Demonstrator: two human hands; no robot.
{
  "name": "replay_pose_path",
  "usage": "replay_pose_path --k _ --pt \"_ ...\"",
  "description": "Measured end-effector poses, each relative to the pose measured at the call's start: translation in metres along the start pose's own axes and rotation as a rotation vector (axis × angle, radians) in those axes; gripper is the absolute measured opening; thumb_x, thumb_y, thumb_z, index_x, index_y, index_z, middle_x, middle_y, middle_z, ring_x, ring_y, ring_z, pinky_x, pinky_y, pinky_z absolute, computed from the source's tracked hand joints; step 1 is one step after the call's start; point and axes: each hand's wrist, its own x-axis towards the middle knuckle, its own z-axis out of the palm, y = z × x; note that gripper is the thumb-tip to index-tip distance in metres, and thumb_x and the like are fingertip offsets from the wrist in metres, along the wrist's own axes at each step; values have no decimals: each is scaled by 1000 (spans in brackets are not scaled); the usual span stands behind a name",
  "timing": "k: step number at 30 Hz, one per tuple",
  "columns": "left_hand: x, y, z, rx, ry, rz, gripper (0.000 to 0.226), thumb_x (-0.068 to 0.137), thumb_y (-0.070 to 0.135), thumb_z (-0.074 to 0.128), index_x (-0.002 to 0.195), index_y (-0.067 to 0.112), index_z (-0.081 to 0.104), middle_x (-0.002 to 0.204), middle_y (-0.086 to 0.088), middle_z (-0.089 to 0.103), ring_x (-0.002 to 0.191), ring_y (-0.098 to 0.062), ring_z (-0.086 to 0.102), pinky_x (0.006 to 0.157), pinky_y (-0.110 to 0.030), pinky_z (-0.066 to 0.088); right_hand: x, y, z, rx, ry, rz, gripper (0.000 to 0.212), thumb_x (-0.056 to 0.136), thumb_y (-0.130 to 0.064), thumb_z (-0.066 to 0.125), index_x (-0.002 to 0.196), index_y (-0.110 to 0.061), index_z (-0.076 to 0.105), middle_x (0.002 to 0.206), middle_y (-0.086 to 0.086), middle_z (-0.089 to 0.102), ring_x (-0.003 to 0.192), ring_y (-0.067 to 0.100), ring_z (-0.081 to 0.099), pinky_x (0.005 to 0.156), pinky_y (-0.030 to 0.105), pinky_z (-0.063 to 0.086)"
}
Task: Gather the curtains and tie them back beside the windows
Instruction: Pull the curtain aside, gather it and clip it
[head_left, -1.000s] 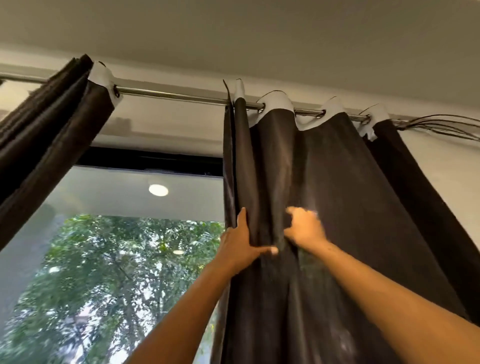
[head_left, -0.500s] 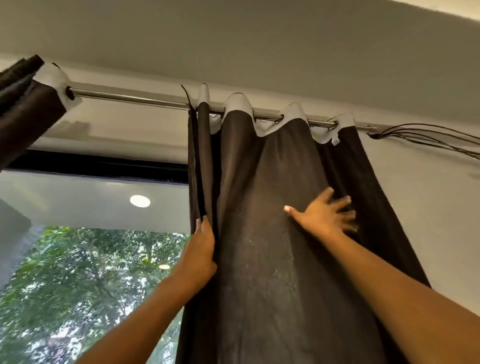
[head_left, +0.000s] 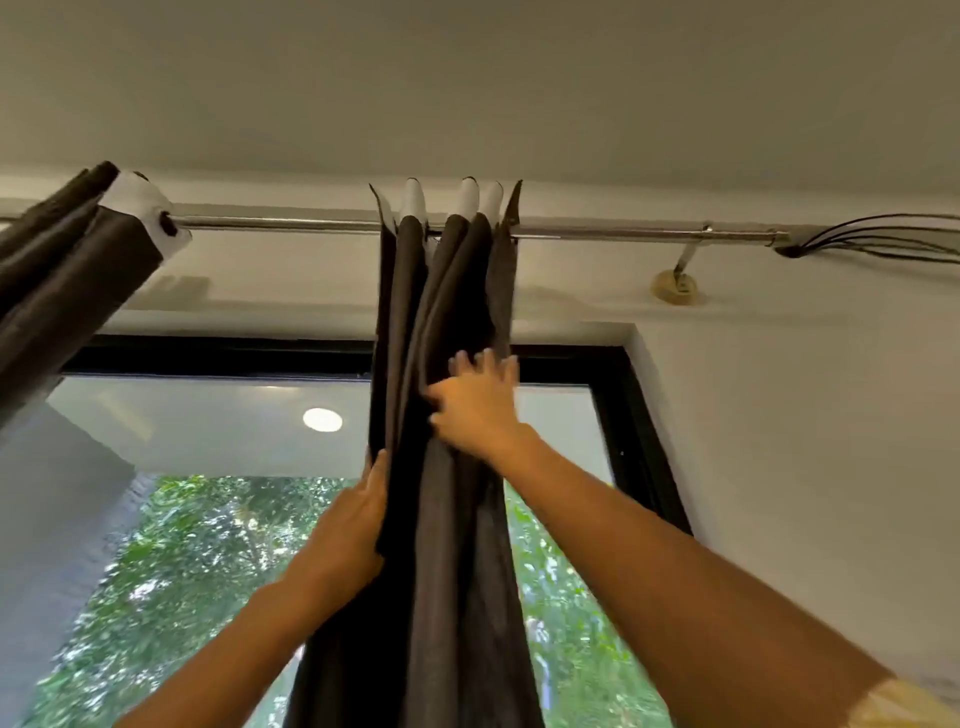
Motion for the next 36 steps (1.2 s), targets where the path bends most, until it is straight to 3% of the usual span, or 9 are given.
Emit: replay_pose_path --k 3,6,9,13,18,23,30,33,36 --pt "5 2 1 12 4 11 93 72 -11 56 148 4 4 149 -22 30 121 -40 48 97 -37 43 -10 48 3 92 87 347 78 78 -65 59 144 -36 32 157 21 -4 139 54 -2 106 70 4" --pt "9 27 -1 0 -75 2 90 79 -8 54 147 1 -4 156 -16 11 140 -28 25 108 -18 19 -14 75 13 604 -91 432 110 74 -56 72 153 -22 3 156 17 19 138 42 29 108 51 34" --pt "17 53 7 -62 -124 18 86 84 -3 56 145 1 -4 156 -15 11 140 -26 25 107 -15 16 -14 72 23 597 -55 350 86 80 -26 73 147 -8 22 135 18 51 119 36 52 94 39 47" --pt "44 77 40 -158 -132 81 84 78 -2 62 146 -2 13 143 -23 36 123 -40 45 100 -44 39 -23 69 22 455 59 229 54 83 -3 57 135 -12 46 119 19 60 108 39 56 80 33 45" --pt "63 115 60 -240 -96 136 79 78 3 65 143 1 20 134 -23 44 114 -43 50 92 -50 44 -32 89 15 325 41 263 65 87 -3 53 145 -27 36 117 14 62 105 36 58 83 35 49" --pt "37 76 49 -272 -55 139 76 73 -2 59 142 1 26 135 -19 45 117 -36 50 96 -45 44 -36 58 23 408 -33 194 71 82 -1 54 147 -23 35 129 16 57 116 37 53 92 37 48" --pt "-11 25 16 -185 -94 50 90 67 -5 59 147 3 19 147 -22 32 129 -35 41 102 -42 40 -58 -15 55 461 -25 216 82 83 -2 55 149 -36 20 125 15 59 106 35 58 79 35 48" --pt "-38 25 11 -235 -62 10 81 69 -9 57 144 5 30 135 -18 47 116 -32 52 93 -39 46 -92 -31 63 466 -53 246 86 83 -2 55 148 -43 18 121 10 62 100 31 62 67 31 46" --pt "-79 38 16 -250 -33 -36 59 69 -12 53 127 2 49 119 -17 54 102 -33 56 83 -42 49 -139 -53 69 469 -90 268 81 86 -7 51 147 -46 16 119 7 63 104 30 61 74 35 48"
